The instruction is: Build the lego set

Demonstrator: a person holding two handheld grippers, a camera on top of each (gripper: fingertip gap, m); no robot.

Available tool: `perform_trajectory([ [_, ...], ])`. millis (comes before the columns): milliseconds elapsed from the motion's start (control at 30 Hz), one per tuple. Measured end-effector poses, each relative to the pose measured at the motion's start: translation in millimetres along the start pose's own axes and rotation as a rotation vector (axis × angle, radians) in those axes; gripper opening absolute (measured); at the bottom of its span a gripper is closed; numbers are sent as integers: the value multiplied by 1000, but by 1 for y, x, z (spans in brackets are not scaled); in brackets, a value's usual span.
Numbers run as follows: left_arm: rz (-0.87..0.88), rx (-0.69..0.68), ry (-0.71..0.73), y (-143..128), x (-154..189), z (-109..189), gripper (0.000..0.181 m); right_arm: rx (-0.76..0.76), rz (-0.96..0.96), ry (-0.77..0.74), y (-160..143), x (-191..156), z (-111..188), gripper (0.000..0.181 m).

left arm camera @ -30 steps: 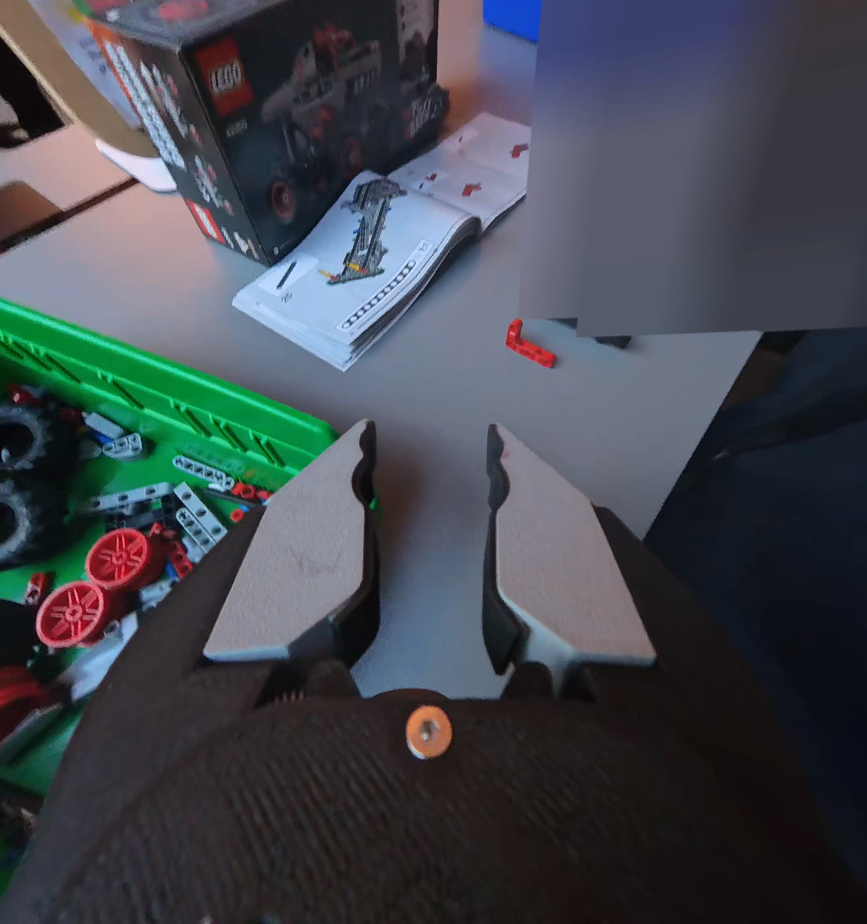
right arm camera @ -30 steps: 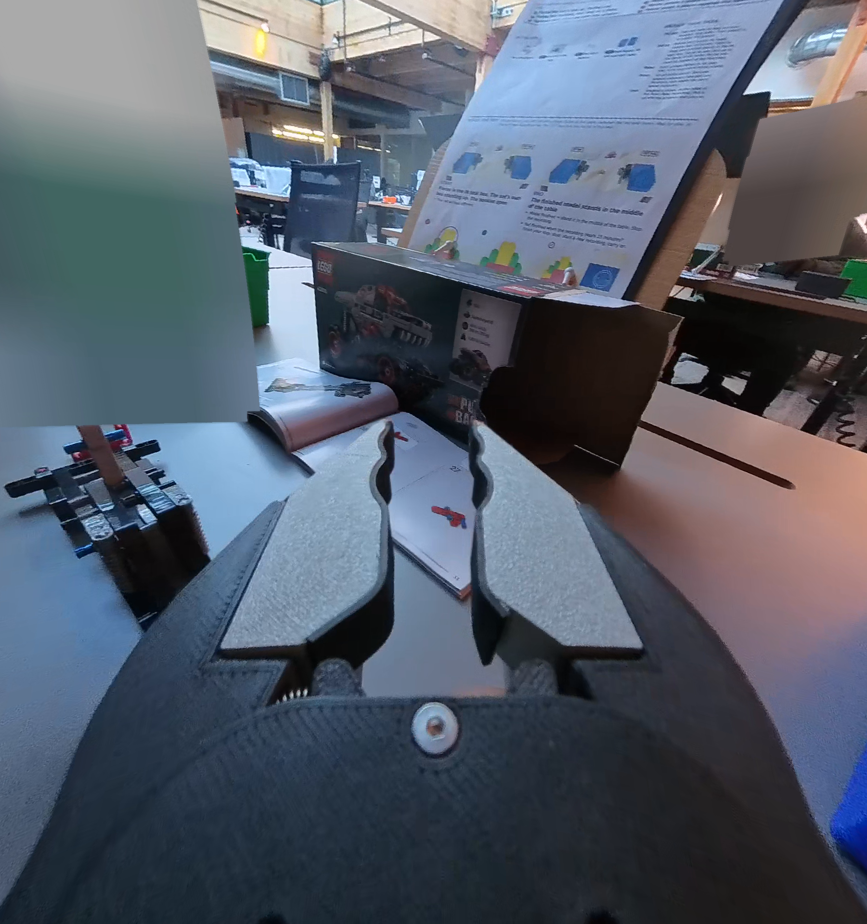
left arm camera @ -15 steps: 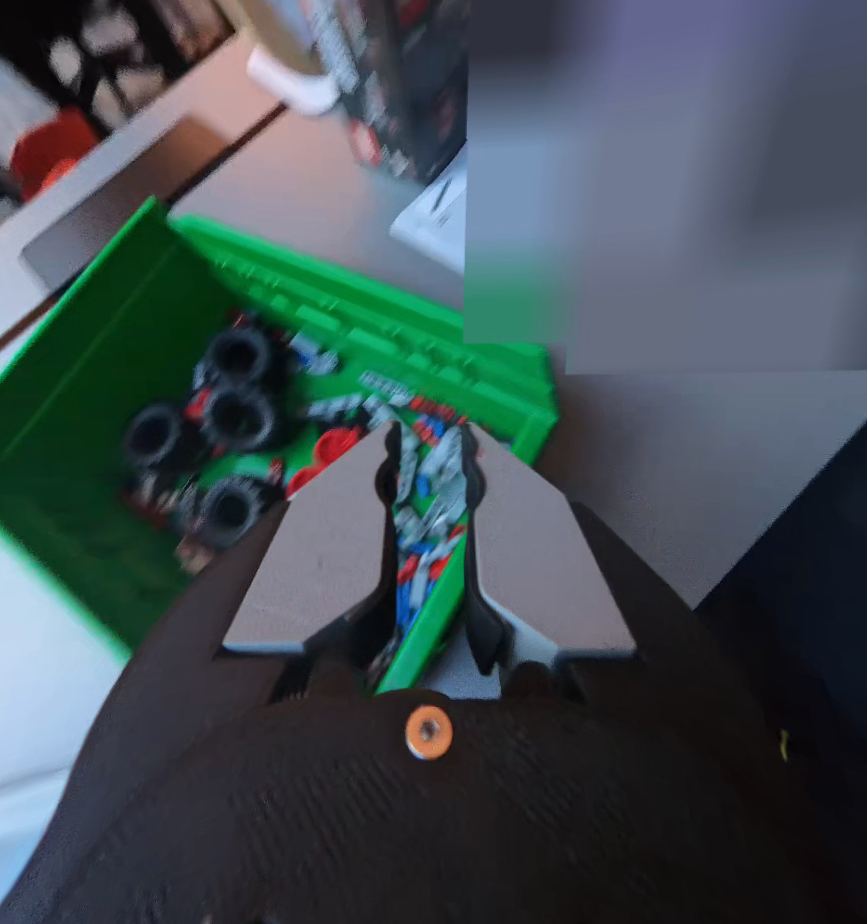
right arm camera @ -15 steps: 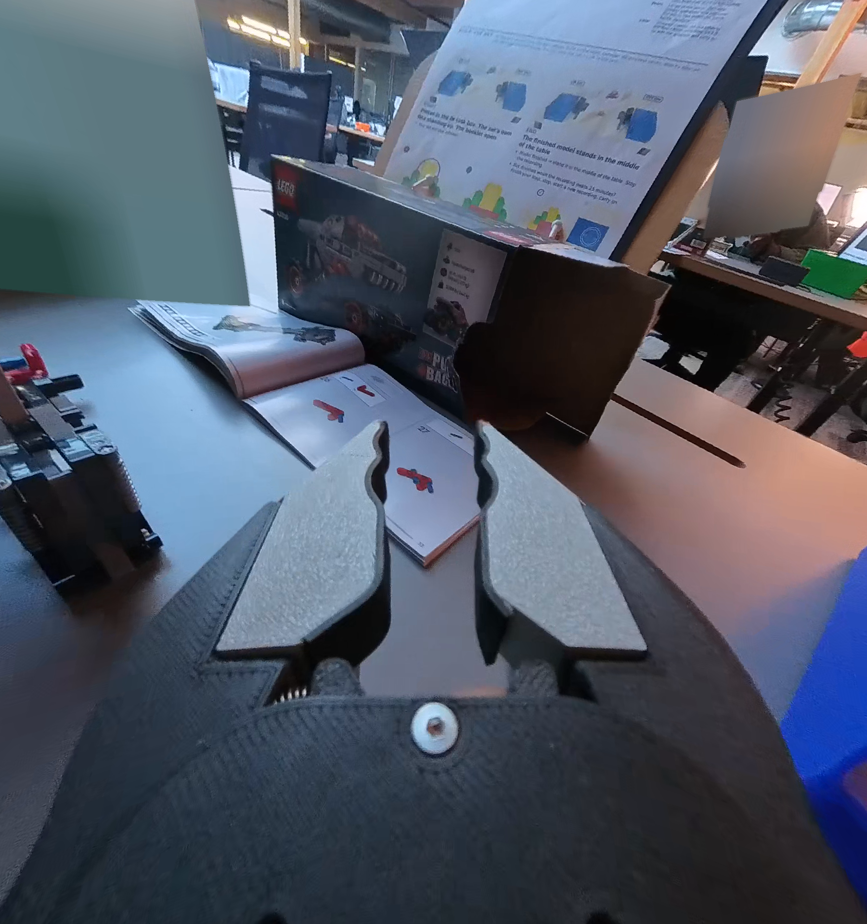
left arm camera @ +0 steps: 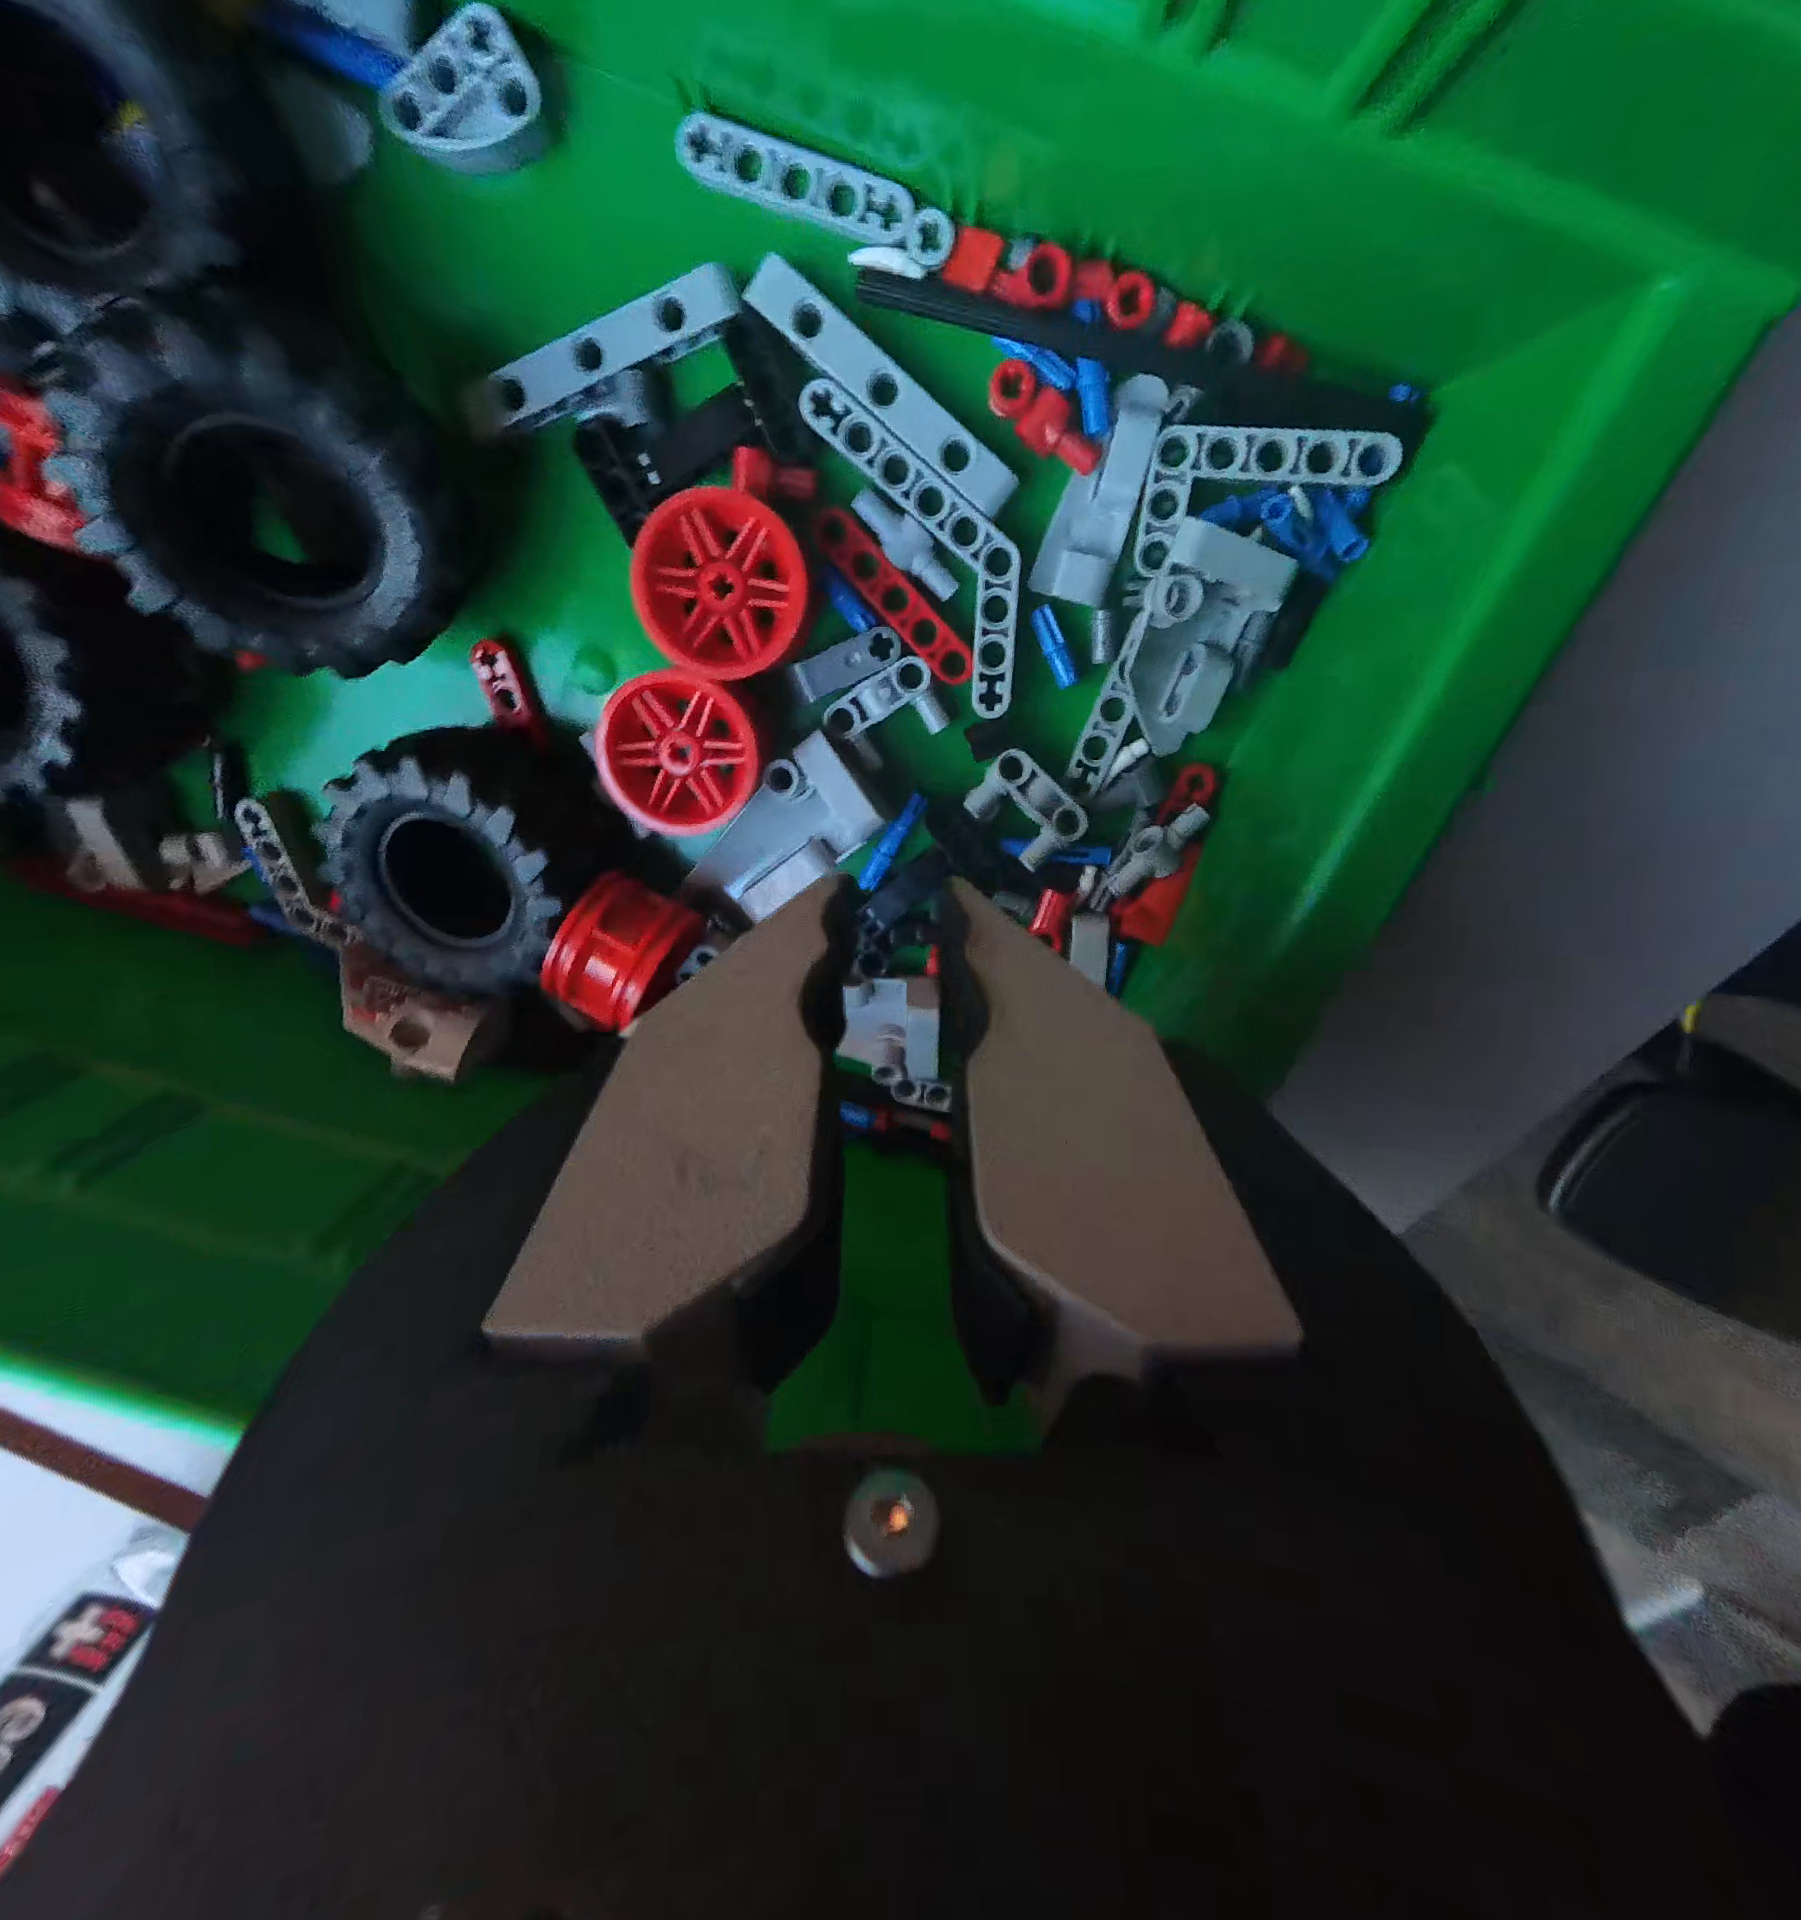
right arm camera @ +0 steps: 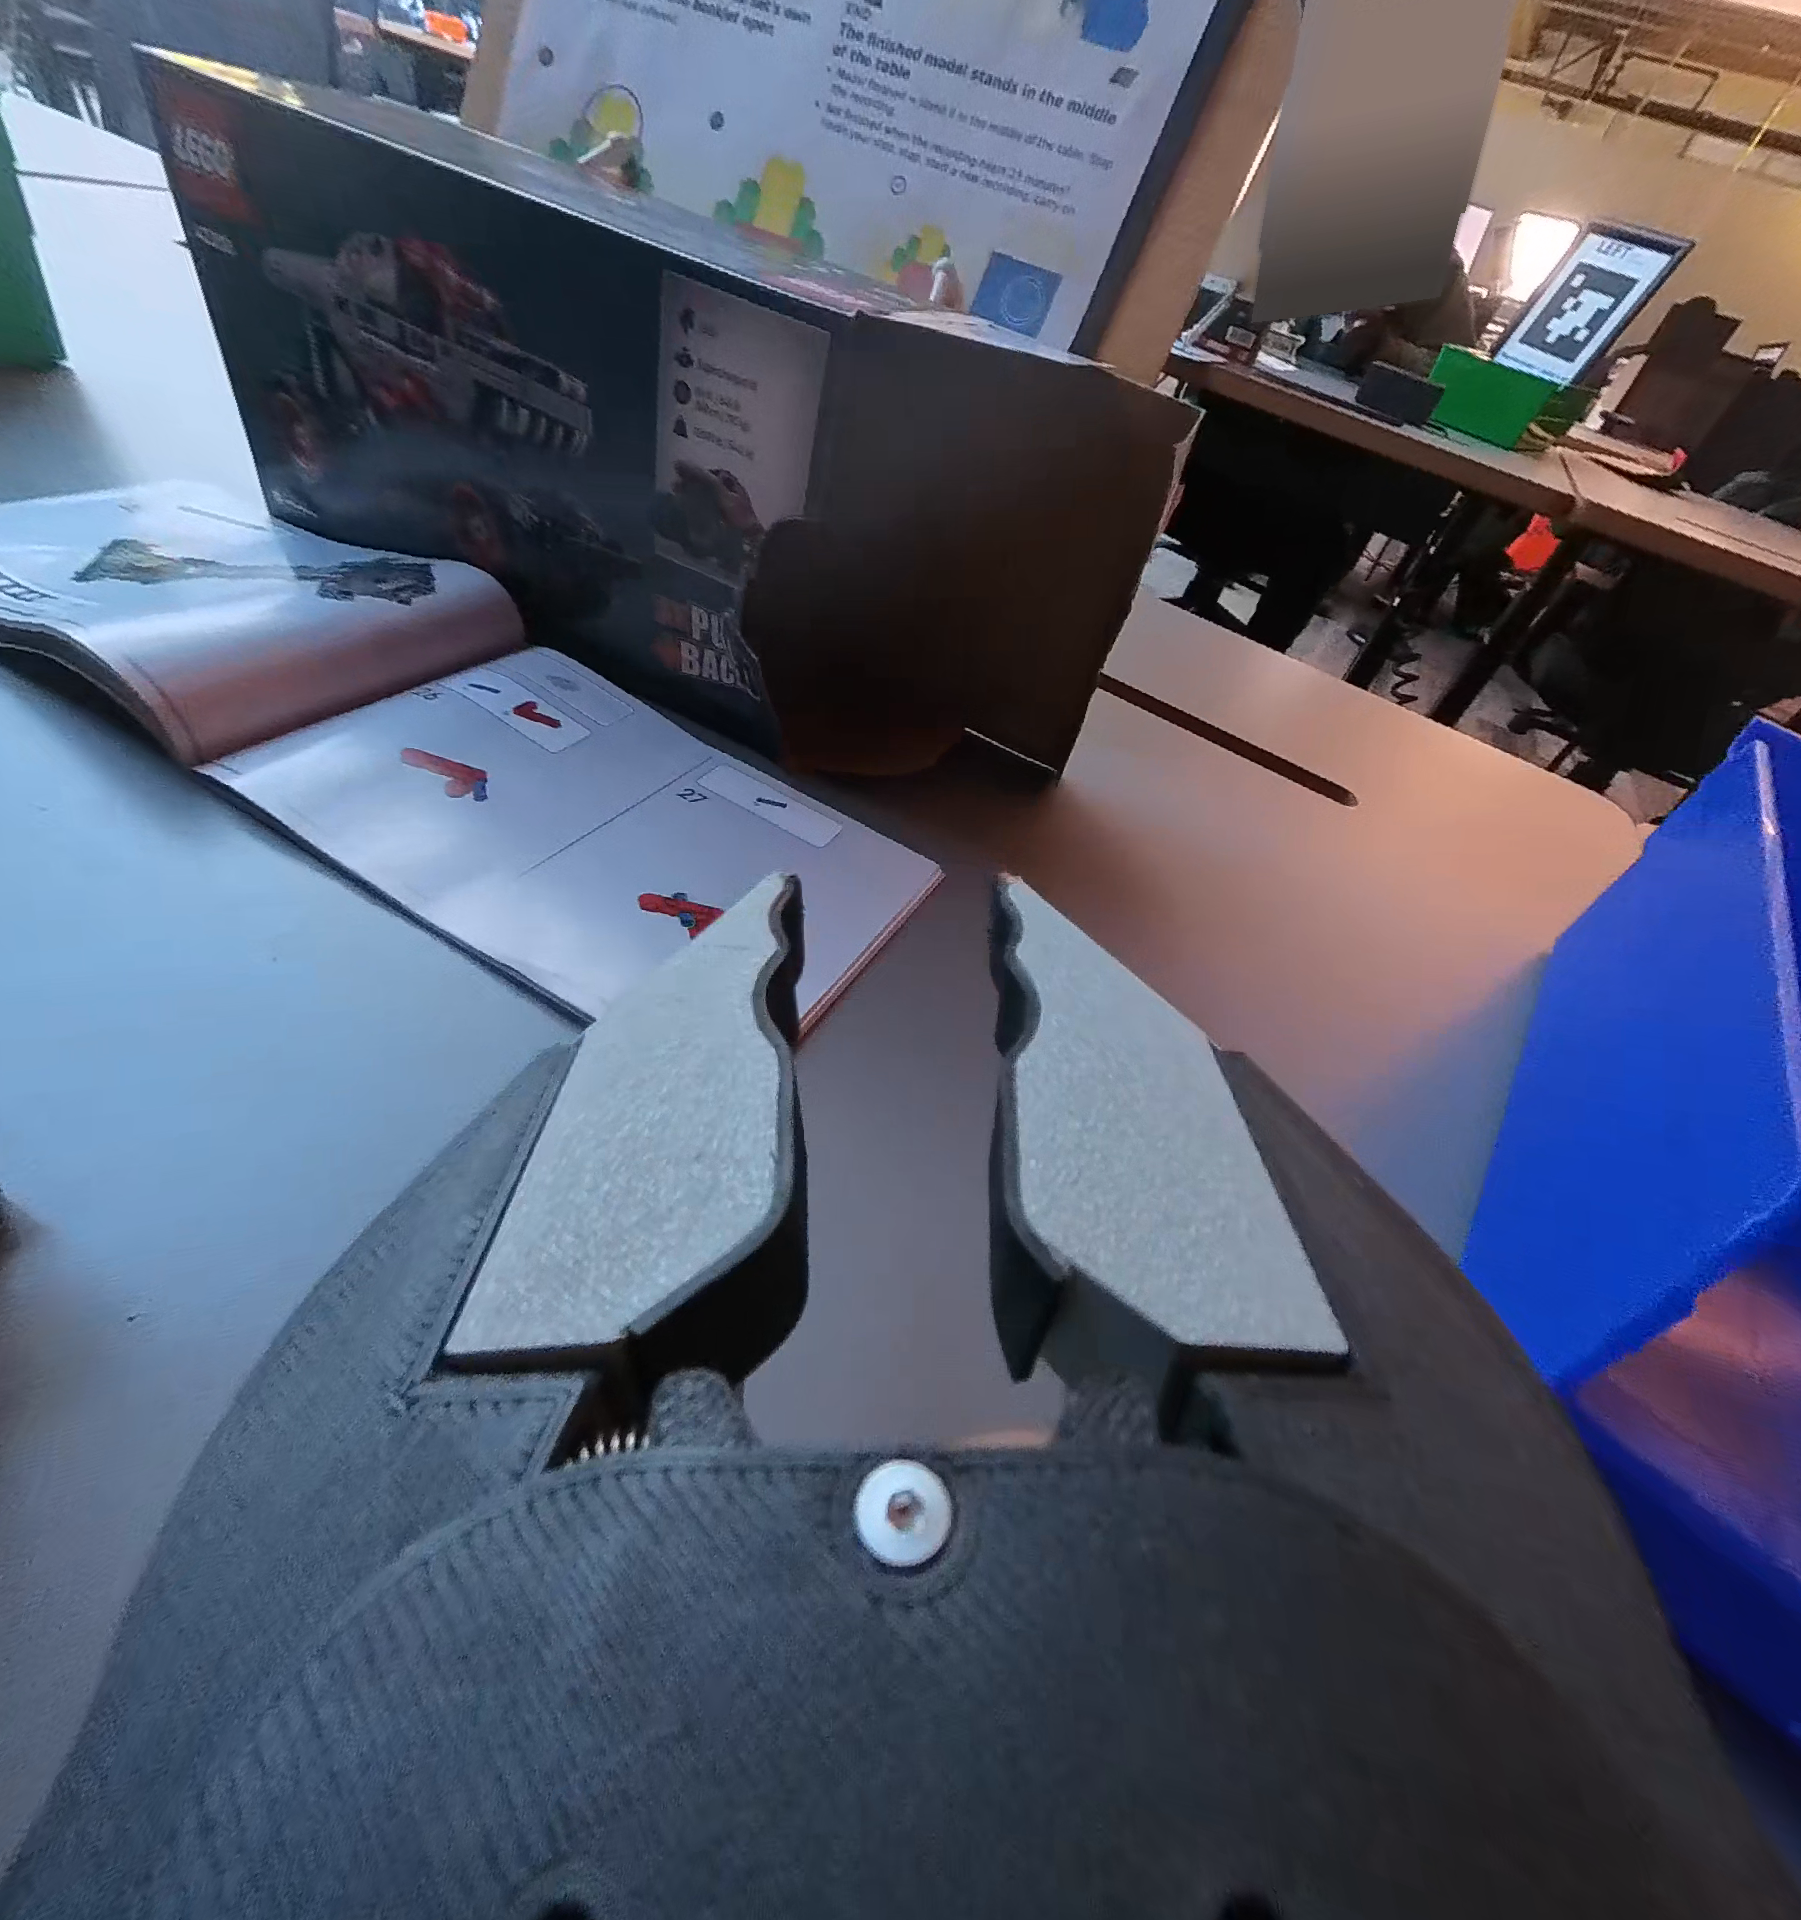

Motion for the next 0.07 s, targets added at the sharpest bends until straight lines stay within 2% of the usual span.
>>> perform_trajectory([
  [33,-22,-23,-16,2,0,-3,6,1,-5,-2,0,1,-1,32],
  [67,-41,-43,-26,4,0,-6,6,1,-11,-1,0,1,-1,32],
])
Point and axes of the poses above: each gripper's, where its closed fingertips meet, z back along the fingers, y out of its top, x = y × z across the jaws, the point moved 9 cm from there along z, back along the fingers, and after that the axes turned 7 degrees about -y, right-handed, at the moved point
